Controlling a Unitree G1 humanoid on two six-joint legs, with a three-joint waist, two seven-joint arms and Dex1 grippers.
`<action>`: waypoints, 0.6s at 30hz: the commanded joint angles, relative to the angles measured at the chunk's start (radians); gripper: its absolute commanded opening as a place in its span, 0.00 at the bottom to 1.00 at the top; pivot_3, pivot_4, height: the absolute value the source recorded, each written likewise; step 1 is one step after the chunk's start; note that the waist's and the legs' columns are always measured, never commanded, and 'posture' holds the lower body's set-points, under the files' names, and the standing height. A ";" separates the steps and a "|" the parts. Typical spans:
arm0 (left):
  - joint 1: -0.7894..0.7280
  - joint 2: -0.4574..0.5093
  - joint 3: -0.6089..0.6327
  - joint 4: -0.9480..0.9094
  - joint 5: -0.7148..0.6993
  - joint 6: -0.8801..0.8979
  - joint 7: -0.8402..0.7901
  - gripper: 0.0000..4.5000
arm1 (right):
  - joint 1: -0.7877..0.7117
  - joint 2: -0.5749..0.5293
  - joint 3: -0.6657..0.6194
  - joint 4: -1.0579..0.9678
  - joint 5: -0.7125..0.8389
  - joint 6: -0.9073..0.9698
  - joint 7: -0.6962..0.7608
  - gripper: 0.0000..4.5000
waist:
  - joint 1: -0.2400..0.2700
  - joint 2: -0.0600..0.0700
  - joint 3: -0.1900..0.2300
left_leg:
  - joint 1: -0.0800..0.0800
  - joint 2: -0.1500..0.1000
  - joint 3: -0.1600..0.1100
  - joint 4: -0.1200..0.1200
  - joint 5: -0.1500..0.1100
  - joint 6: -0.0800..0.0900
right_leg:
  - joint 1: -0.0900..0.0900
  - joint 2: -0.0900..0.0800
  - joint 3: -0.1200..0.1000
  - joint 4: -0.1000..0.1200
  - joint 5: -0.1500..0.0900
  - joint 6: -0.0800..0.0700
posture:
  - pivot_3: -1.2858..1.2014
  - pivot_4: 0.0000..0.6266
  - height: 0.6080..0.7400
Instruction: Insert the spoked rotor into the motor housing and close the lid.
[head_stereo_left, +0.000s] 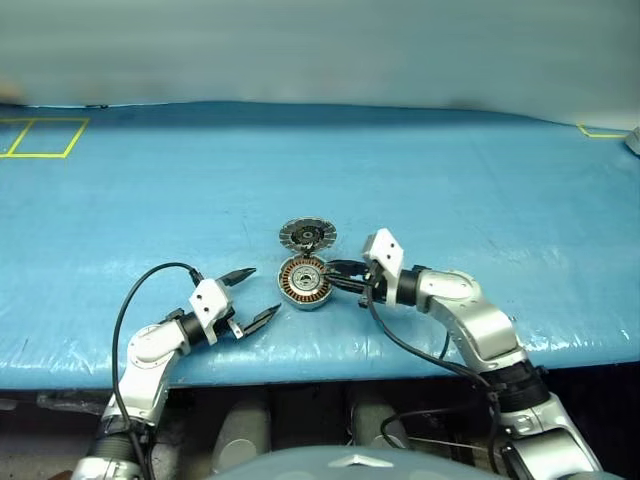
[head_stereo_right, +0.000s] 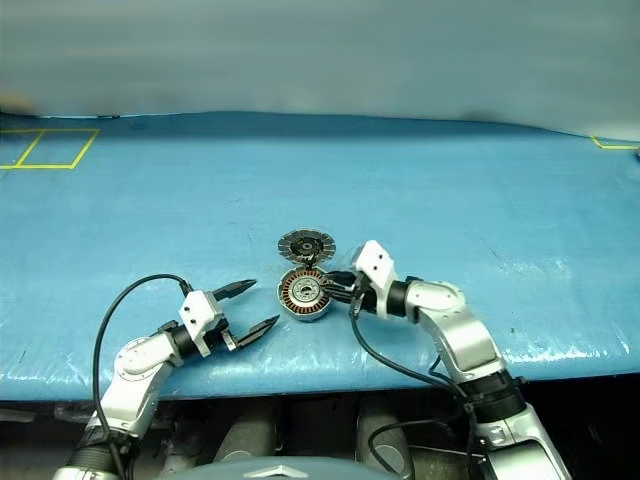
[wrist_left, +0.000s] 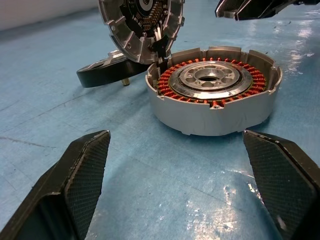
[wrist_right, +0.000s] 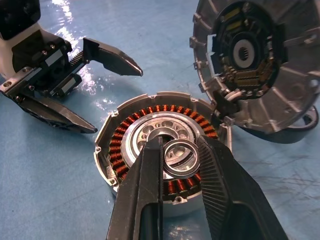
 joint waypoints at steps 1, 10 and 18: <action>0.000 0.003 0.007 -0.001 -0.021 -0.056 -0.013 1.00 | -0.039 0.025 0.022 0.000 -0.006 -0.027 0.001 0.15 | 0.000 0.000 0.000 | 0.000 0.000 0.000 0.000 0.000 0.000 | 0.000 0.000 0.000 0.000 0.000 0.000 | 0.52 0.24 1.00; -0.005 -0.014 0.008 0.019 -0.032 -0.073 -0.012 1.00 | -0.072 0.071 0.046 0.080 -0.030 -0.038 -0.018 0.15 | 0.000 0.000 0.000 | 0.000 0.000 0.000 0.000 0.000 0.000 | 0.000 0.000 0.000 0.000 0.000 0.000 | 0.52 0.24 1.00; -0.004 -0.014 0.005 0.025 -0.037 -0.078 -0.009 1.00 | -0.079 0.085 0.068 0.108 -0.049 -0.048 -0.011 0.15 | 0.000 0.000 0.000 | 0.000 0.000 0.000 0.000 0.000 0.000 | 0.000 0.000 0.000 0.000 0.000 0.000 | 0.52 0.24 1.00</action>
